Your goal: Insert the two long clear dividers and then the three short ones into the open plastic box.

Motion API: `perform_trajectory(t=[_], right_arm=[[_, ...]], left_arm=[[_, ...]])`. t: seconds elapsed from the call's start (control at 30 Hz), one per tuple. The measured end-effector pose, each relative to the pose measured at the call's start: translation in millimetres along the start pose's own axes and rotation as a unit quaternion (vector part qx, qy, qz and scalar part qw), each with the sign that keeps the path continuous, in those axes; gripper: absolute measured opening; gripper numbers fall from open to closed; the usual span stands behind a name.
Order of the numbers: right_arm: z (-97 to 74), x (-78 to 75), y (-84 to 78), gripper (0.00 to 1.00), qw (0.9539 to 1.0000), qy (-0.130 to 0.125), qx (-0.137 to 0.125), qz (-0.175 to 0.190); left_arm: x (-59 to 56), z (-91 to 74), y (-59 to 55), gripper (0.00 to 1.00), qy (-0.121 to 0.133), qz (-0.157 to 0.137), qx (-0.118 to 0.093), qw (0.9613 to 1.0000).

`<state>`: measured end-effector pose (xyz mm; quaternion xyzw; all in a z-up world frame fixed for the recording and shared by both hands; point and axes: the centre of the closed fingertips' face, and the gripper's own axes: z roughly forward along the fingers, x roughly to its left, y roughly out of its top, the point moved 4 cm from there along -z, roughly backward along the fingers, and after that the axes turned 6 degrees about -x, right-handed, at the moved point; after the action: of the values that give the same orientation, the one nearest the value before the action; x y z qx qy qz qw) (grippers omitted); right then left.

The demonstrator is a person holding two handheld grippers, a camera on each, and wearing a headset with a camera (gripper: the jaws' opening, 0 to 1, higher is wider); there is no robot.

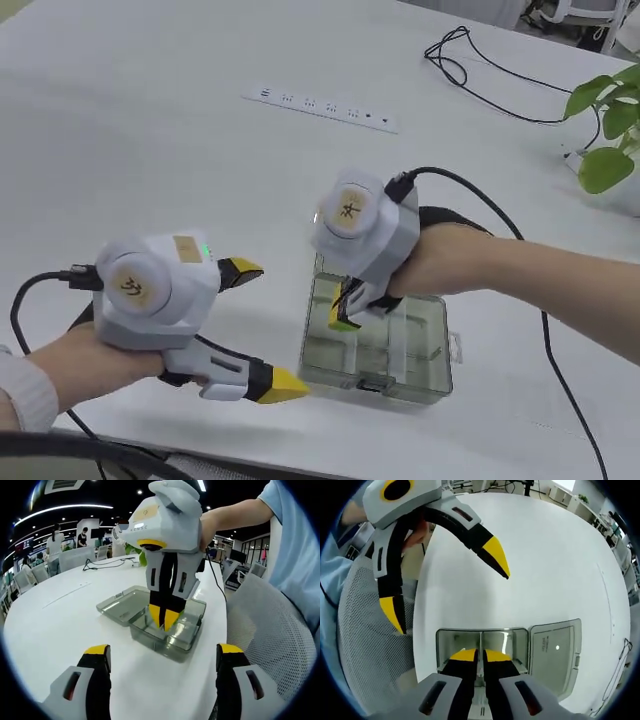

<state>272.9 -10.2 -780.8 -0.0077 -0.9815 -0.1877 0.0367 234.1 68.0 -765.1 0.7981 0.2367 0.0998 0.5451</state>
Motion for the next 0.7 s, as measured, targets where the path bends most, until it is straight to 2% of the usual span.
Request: perform_trajectory(t=[0.07,0.13,0.2,0.3,0.33,0.43,0.53,0.6,0.7], right_arm=[[-2.4,-0.7,1.3,0.22,0.9996,-0.009,-0.020,-0.020],[-6.7,-1.7,0.5,0.25,0.9995,-0.015,-0.024,-0.016],[-11.7,-3.1,3.0,0.28,0.9987,-0.022,-0.045,-0.006],[-19.3,-1.2,5.4,0.33,0.9973,-0.019,-0.071,0.008],[-21.5,1.0,7.6,0.37,0.9959,-0.014,-0.089,0.007],[-28.1,2.0,8.8,0.52,0.9925,-0.023,-0.120,0.008],[-33.4,7.6,9.2,0.65,0.9876,-0.019,-0.155,0.009],[-36.6,11.4,6.7,0.71,0.9853,-0.017,-0.170,0.007],[-39.2,12.2,5.4,0.86,0.9802,-0.030,-0.196,0.010]], left_arm=[[0.2,-0.2,-0.3,0.88,0.000,0.001,0.002,1.0000],[0.4,0.0,-0.7,0.88,0.000,0.001,0.004,1.0000],[-0.6,0.3,-0.9,0.88,0.000,0.001,0.005,1.0000],[-1.0,0.4,-1.1,0.88,-0.002,0.004,0.009,1.0000],[-1.3,0.7,-0.7,0.88,-0.003,0.005,0.008,1.0000],[-1.2,0.4,0.7,0.88,-0.002,0.005,0.008,1.0000],[-1.0,-0.2,2.0,0.88,-0.002,0.006,0.008,0.9999],[-1.6,-0.2,2.8,0.88,-0.003,0.008,0.009,0.9999],[-2.4,0.2,4.3,0.89,-0.003,0.009,0.009,0.9999]])
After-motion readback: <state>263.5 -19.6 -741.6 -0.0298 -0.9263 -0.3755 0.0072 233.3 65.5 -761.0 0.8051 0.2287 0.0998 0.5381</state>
